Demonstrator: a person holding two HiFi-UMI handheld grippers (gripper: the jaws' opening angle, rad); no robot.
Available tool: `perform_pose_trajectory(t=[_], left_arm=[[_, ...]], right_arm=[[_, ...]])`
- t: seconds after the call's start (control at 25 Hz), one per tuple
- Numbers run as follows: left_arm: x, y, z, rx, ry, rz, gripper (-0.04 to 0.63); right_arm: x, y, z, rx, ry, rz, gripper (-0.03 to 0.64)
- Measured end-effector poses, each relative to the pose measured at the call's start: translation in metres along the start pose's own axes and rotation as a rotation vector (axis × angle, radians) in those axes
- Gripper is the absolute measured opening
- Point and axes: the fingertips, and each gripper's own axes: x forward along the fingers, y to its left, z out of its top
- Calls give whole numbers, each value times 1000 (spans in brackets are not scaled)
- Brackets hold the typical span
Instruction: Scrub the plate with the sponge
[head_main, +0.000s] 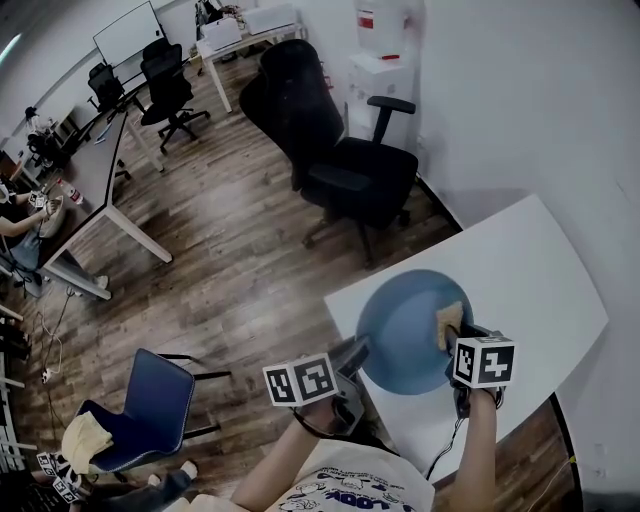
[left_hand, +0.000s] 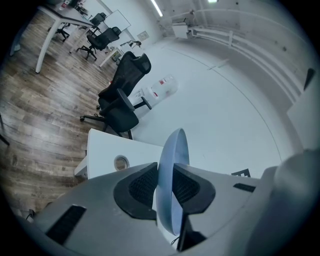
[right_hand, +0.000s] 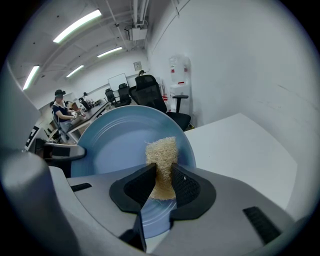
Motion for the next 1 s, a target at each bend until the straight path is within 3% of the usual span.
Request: perform_pose_trajectory(t=[0.6,1.0], left_arm=[[-7,6,11,-30,-47,11,66],[-7,10,16,-27,-62,20,66]], right_arm=[[1,33,-20,-29,40,54,100],[6,78,-23,-84,53,147,100]])
